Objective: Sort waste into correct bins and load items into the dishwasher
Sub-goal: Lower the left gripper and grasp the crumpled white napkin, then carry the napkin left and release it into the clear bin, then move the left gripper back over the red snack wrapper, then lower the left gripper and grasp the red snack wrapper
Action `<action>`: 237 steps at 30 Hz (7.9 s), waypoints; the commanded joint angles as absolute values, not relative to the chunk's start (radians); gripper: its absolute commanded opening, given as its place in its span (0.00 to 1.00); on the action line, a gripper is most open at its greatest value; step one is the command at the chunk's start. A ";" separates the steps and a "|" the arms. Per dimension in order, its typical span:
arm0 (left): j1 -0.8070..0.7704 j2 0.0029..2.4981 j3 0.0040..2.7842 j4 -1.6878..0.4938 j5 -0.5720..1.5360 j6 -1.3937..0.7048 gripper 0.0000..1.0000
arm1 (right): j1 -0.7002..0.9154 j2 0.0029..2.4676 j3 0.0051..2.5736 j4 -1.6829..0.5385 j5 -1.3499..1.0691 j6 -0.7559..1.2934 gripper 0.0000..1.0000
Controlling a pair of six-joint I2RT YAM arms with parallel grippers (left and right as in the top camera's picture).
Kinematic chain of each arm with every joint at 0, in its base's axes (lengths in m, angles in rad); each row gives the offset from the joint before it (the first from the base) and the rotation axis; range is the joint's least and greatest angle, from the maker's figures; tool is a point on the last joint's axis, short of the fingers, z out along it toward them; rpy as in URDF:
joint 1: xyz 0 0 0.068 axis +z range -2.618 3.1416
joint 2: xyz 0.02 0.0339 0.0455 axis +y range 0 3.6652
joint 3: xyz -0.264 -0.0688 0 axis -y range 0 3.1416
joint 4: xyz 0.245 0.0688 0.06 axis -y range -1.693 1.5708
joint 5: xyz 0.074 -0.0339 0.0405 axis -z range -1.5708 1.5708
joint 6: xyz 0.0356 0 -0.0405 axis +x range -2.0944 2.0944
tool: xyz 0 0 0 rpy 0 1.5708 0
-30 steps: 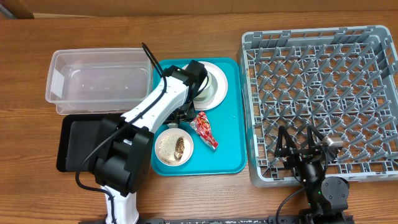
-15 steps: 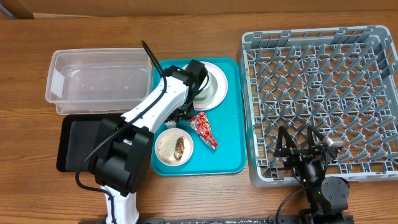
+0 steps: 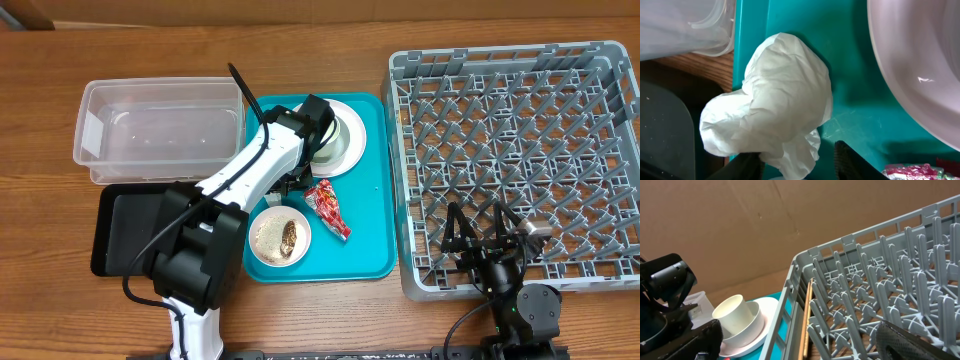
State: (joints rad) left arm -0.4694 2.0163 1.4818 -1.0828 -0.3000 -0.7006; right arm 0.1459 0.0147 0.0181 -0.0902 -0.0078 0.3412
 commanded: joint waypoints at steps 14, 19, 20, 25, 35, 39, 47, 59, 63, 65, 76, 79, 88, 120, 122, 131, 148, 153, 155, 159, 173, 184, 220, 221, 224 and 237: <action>-0.465 2.037 1.422 -1.050 -0.324 -0.702 0.04 | 0.152 0.007 0.008 -0.084 -0.001 0.349 1.00; -0.465 2.025 1.463 -1.111 -0.322 -0.702 0.04 | 0.152 0.007 0.008 -0.084 -0.001 0.349 1.00; -0.465 2.022 1.481 -1.128 -0.322 -0.702 0.04 | 0.152 0.007 0.008 -0.084 -0.001 0.349 1.00; -0.465 1.991 1.619 -1.226 -0.300 -0.693 0.04 | 0.152 0.007 0.008 -0.084 -0.001 0.349 1.00; -0.444 1.961 1.946 -1.408 -0.251 -0.617 0.04 | 0.152 0.007 0.008 -0.084 -0.001 0.349 1.00; -0.379 1.961 2.046 -1.433 -0.251 -0.616 0.04 | 0.152 0.007 0.008 -0.084 -0.001 0.349 1.00; -0.143 1.964 2.073 -1.412 -0.225 -0.616 0.04 | 0.152 0.007 0.008 -0.084 -0.001 0.349 1.00; 0.107 1.971 1.997 -1.298 -0.160 -0.616 0.04 | 0.152 0.007 0.008 -0.084 -0.001 0.349 1.00; 0.123 1.973 1.903 -1.195 -0.163 -0.616 0.05 | 0.152 0.007 0.008 -0.084 -0.001 0.349 1.00; 0.127 1.974 1.860 -1.151 -0.163 -0.616 0.05 | 0.152 0.007 0.008 -0.084 -0.001 0.349 1.00; 0.132 1.975 1.795 -1.065 -0.163 -0.616 0.14 | 0.152 0.007 0.008 -0.084 -0.001 0.349 1.00; 0.131 1.975 1.795 -1.065 -0.164 -0.616 0.27 | 0.152 0.007 0.008 -0.084 -0.001 0.349 1.00; 0.130 1.964 1.816 -1.088 0.084 -0.466 0.50 | 0.152 0.007 0.008 -0.084 -0.001 0.349 1.00; -0.719 1.852 1.809 -1.375 0.017 -0.644 0.64 | 0.152 0.007 0.008 -0.084 -0.001 0.349 1.00; -0.755 1.859 1.809 -1.376 -0.034 -0.644 0.97 | 0.152 0.007 0.008 -0.084 -0.001 0.349 1.00; -0.818 1.892 1.808 -1.347 -0.149 -0.681 1.00 | 0.152 0.007 0.008 -0.084 -0.001 0.349 1.00; -0.822 1.904 1.713 -1.303 -0.176 -1.045 0.04 | 0.152 0.007 0.008 -0.084 -0.001 0.349 1.00; -0.818 1.905 1.614 -1.249 -0.175 -1.131 0.10 | 0.152 0.007 0.008 -0.084 -0.001 0.349 1.00; -0.819 1.905 1.580 -1.221 -0.175 -1.131 0.33 | 0.152 0.007 0.008 -0.084 -0.001 0.349 1.00; -0.819 1.905 1.548 -1.179 -0.176 -1.130 0.61 | 0.152 0.007 0.008 -0.084 -0.001 0.349 1.00; -0.819 1.909 1.506 -1.117 -0.164 -1.184 0.54 | 0.152 0.007 0.008 -0.084 -0.001 0.349 1.00; -0.842 1.909 1.496 -1.114 -0.163 -1.198 0.49 | 0.152 0.007 0.008 -0.084 -0.001 0.349 1.00; -0.851 1.909 1.279 -0.913 -0.112 -1.212 0.38 | 0.152 0.007 0.008 -0.084 -0.001 0.349 1.00; -0.852 1.909 1.279 -0.911 -0.112 -1.212 0.38 | 0.152 0.007 0.008 -0.084 -0.001 0.349 1.00; -0.852 1.909 1.279 -0.910 -0.111 -1.212 0.34 | 0.152 0.007 0.008 -0.084 -0.001 0.349 1.00; -0.851 1.909 1.280 -0.912 -0.079 -1.165 0.04 | 0.152 0.007 0.008 -0.084 -0.001 0.349 1.00</action>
